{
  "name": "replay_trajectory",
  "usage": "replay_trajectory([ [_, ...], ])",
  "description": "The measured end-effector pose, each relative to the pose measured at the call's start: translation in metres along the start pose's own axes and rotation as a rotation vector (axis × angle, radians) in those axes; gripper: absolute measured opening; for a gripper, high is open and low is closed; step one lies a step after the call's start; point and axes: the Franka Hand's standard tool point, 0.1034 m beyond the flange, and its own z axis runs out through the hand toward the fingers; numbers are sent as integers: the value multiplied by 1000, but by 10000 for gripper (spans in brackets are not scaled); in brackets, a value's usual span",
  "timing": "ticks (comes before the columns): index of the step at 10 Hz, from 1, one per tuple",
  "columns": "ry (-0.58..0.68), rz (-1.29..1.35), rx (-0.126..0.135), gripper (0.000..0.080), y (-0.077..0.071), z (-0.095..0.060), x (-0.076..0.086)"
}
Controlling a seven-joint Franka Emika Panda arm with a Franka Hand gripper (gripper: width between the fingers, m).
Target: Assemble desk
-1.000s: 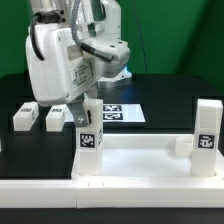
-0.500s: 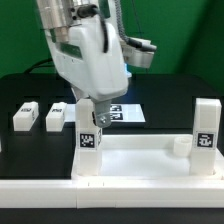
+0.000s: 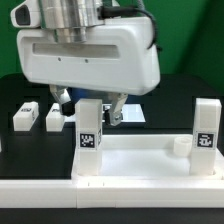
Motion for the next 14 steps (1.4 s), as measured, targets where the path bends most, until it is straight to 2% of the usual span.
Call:
replay_trajectory([
  [1,27,-123,6,649,-2,1,3],
  [2,24,-87,12,649,-2,1,2],
  [4,26,-50,11,384,-1,1,3],
  [5,27,12,7,384,3,1,5],
  [6,27,50,4,328,5,1,5],
  [12,24,68,-3,330,7,1,5],
  [14,11,39,-2,330,3,-9,1],
])
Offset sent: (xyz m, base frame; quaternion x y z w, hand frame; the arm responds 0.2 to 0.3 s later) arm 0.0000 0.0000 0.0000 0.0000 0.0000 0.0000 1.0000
